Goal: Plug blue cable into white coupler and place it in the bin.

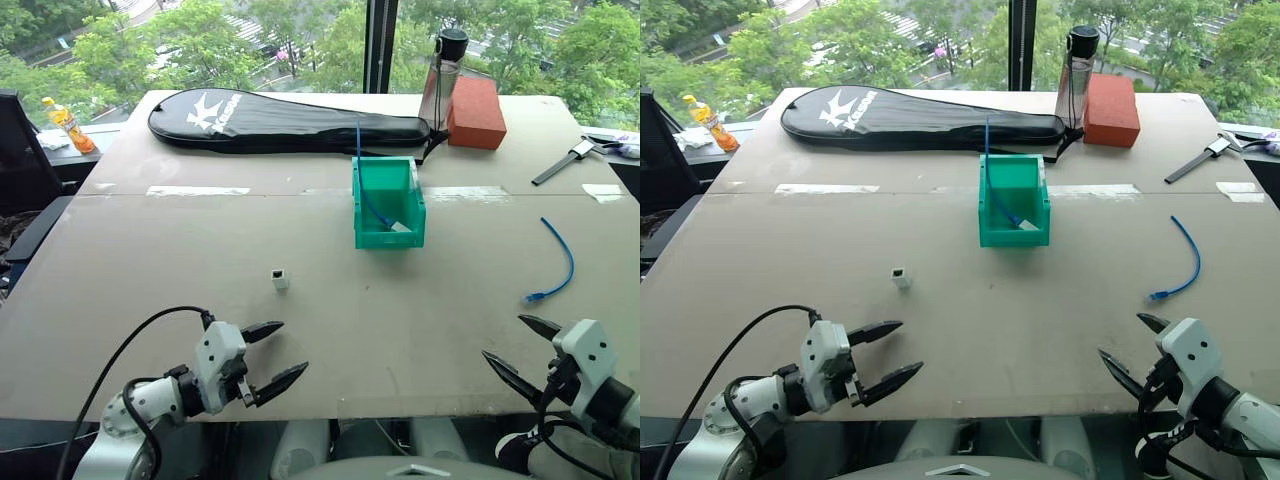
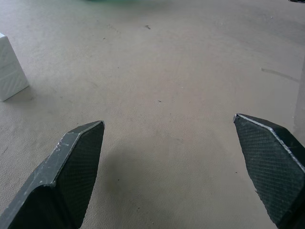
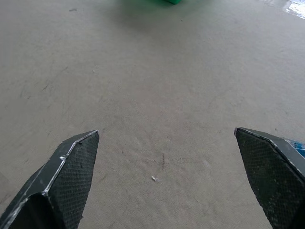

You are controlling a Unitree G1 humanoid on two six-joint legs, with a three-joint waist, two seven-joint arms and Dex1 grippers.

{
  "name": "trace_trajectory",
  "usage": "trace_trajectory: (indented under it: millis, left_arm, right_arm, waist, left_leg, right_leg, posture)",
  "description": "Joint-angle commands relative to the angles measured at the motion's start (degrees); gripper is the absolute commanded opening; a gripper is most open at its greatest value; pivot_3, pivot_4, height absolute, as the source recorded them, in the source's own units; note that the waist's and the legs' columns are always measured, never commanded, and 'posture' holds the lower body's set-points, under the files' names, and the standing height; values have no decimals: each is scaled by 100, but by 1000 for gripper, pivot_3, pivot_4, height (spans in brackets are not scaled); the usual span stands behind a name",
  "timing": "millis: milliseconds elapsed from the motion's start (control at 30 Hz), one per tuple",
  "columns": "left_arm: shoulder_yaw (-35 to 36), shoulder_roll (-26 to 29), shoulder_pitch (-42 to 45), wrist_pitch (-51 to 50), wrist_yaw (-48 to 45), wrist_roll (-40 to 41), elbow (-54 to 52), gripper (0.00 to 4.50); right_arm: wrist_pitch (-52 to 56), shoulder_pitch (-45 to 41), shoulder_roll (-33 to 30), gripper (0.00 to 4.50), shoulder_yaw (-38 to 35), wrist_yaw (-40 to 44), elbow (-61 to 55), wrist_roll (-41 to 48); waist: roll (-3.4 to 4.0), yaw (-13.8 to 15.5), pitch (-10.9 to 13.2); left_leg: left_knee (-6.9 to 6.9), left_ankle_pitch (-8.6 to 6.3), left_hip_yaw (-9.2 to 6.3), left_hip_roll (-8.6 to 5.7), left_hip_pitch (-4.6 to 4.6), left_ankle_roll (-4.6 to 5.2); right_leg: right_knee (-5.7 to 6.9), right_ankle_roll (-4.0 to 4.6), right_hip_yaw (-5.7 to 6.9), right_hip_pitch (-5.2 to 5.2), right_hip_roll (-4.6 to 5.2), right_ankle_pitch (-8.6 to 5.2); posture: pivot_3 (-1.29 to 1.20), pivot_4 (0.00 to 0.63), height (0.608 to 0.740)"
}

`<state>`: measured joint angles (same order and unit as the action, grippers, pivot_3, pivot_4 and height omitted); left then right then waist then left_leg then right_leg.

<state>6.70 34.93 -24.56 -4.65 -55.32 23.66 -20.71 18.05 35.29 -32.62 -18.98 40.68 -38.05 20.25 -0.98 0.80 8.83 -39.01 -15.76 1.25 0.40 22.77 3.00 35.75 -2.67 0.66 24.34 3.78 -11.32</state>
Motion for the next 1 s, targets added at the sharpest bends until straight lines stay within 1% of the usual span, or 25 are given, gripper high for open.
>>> trace_trajectory:
  millis: [33, 167, 233, 267, 367, 433, 500, 567, 633, 700, 733, 800, 833, 867, 1000]
  left_arm:
    - [14, 55, 67, -43, 32, 82, -300, 4452]
    - [-19, 70, 349, -384, 73, 394, -657, 4452]
    - [-93, 149, 558, -537, 51, 426, -823, 4452]
    - [-147, 209, 667, -604, 11, 449, -932, 4452]
    - [-290, 353, 916, -812, -86, 592, -1215, 4452]
    - [-381, 444, 1066, -859, -172, 639, -1324, 4452]
    - [-444, 507, 1211, -925, -211, 682, -1400, 4452]
    - [-509, 570, 1350, -937, -284, 683, -1427, 4452]
    - [-570, 585, 1482, -953, -306, 691, -1447, 4452]
    - [-634, 583, 1580, -1035, -293, 740, -1520, 4452]
    - [-673, 606, 1599, -1047, -303, 715, -1561, 4452]
    - [-725, 619, 1577, -1051, -269, 669, -1644, 4500]
    - [-732, 620, 1500, -1054, -214, 651, -1743, 4500]
    - [-723, 614, 1427, -1069, -153, 650, -1840, 4500]
    - [-635, 602, 1199, -1188, 91, 692, -2205, 4500]
  right_arm:
    - [-259, 9, 41, 4500, -127, 31, 2, 8]
    - [-328, -204, -39, 4500, -120, 48, 39, 29]
    - [-204, -433, -257, 4500, -183, 143, 34, 92]
    - [-134, -539, -470, 4500, -192, 189, 13, -29]
    - [376, -934, -1071, 4500, -295, 339, 16, 79]
    - [700, -1231, -1694, 4500, -354, 750, 230, 210]
    - [437, -1603, -2417, 4500, -279, 1176, 689, -167]
    - [660, -2103, -3130, 4500, -93, 1583, 1200, -225]
    - [235, -2764, -3632, 4500, 335, 1895, 1804, -535]
    - [-444, -3328, -4021, 4500, 913, 2381, 2428, -946]
    - [-696, -3644, -4111, 4500, 1241, 2616, 2749, -1131]
    - [-1091, -4295, -4082, 3994, 1846, 2956, 3367, -1478]
    - [-1275, -4646, -3969, 3541, 2151, 3050, 3685, -1705]
    - [-1440, -4917, -3861, 3338, 2377, 3091, 3940, -1897]
    - [-1902, -5456, -3703, 3338, 2840, 3396, 4555, -2252]
  waist:
    - [0, 1, 0]
    - [-1, 2, 1]
    - [2, 1, 3]
    - [3, -5, 4]
    - [4, -3, 4]
    - [3, 1, 5]
    - [3, 6, 7]
    - [9, 1, 16]
    - [8, 1, 18]
    - [13, -2, 23]
    - [12, 1, 24]
    - [15, 4, 35]
    - [12, 3, 37]
    - [11, -2, 40]
    - [15, -7, 49]
  left_leg:
    - [0, 0, 0, 0, 0, 0]
    - [0, 0, 0, 0, 1, 0]
    - [0, 0, 1, 0, 1, 0]
    - [0, 2, 1, 0, 0, 3]
    - [0, 3, 10, -2, 0, 5]
    - [0, 3, 14, -2, 0, 5]
    - [0, 3, 14, -4, 0, 5]
    - [-1, 3, 22, -8, -2, 7]
    - [-1, 3, 18, -7, -2, 7]
    - [1, 3, 18, -6, -1, 7]
    - [4, 3, 19, -7, 0, 7]
    - [6, 3, 21, -7, 0, 7]
    - [6, 3, 20, -7, 4, 8]
    - [6, 3, 22, -7, 4, 8]
    - [6, 2, 34, -8, 2, 11]
  right_leg:
    - [0, 0, 0, 0, 0, 0]
    - [-1, 0, 8, 0, 8, 0]
    - [-1, 0, 20, 0, 14, 0]
    - [-1, 0, 20, 0, 14, 0]
    - [0, 1, 33, -1, 3, 1]
    - [0, 1, 31, -1, -2, 1]
    - [0, 1, 31, -1, -19, 1]
    - [0, 1, 25, -1, -19, 1]
    - [-1, 1, 29, -2, -22, 1]
    - [-1, 1, 28, 0, -26, 1]
    - [-1, 2, 27, 1, -27, 1]
    - [-4, 2, 26, 1, -30, 1]
    - [-8, 3, 26, 1, -29, 2]
    - [-9, 3, 22, 1, -29, 2]
    - [-13, 12, 12, 2, -28, 8]
  posture:
    - [0, 150, 740]
    - [0, 150, 740]
    - [0, 150, 740]
    - [0, 150, 740]
    - [0, 150, 740]
    - [0, 150, 740]
    - [0, 150, 740]
    - [0, 150, 740]
    - [0, 150, 740]
    - [0, 150, 740]
    - [0, 150, 740]
    - [0, 150, 740]
    - [0, 150, 740]
    - [0, 150, 740]
    - [0, 150, 740]
